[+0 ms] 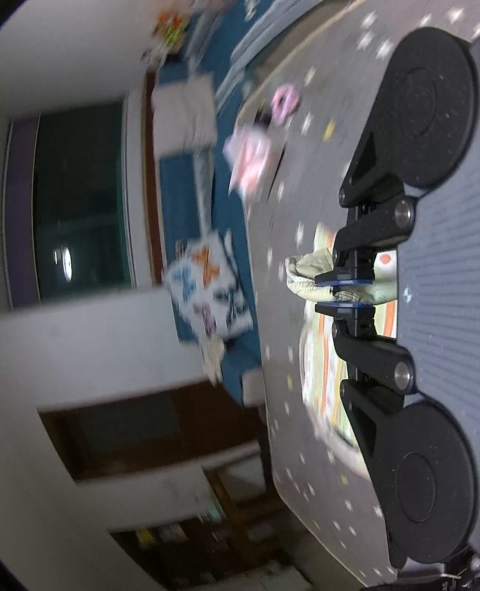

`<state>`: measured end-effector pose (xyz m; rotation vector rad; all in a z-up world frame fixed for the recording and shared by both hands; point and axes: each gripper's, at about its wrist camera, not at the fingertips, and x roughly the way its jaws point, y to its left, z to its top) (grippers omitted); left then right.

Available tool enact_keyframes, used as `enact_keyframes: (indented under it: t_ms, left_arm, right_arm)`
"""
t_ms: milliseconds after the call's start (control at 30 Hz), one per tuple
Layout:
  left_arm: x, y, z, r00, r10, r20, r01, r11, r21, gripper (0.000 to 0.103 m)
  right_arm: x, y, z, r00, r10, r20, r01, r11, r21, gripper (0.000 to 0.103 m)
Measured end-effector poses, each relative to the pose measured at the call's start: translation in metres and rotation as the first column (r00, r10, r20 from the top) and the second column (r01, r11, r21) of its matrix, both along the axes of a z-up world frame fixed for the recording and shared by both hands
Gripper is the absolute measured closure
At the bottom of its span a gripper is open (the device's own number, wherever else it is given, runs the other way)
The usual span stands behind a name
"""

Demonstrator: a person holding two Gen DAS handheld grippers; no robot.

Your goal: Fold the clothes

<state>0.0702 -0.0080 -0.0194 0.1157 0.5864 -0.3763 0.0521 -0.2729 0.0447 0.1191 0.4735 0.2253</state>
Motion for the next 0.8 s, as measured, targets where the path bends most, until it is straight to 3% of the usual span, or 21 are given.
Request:
enact_keyframes:
  t_ms: [300, 467, 600, 800]
  left_arm:
    - [-0.013, 0.064, -0.001, 0.988, 0.152, 0.007, -0.152, 0.987, -0.045, 0.024]
    - [-0.014, 0.079, -0.004, 0.98, 0.197, -0.009, -0.197, 0.979, -0.058, 0.022]
    - [-0.014, 0.08, 0.001, 0.98, 0.2, 0.003, -0.2, 0.978, -0.057, 0.022]
    - [-0.01, 0.068, 0.016, 0.982, 0.182, 0.049, -0.179, 0.982, -0.066, 0.022]
  right_arm:
    - [0.04, 0.135, -0.014, 0.958, 0.282, -0.054, -0.285, 0.958, -0.042, 0.096]
    - [0.041, 0.179, -0.037, 0.923, 0.367, -0.12, -0.373, 0.927, -0.032, 0.094]
    - [0.035, 0.172, -0.043, 0.92, 0.364, -0.145, -0.372, 0.928, -0.033, 0.088]
    - [0.02, 0.134, -0.047, 0.935, 0.304, -0.185, -0.323, 0.942, -0.088, 0.086]
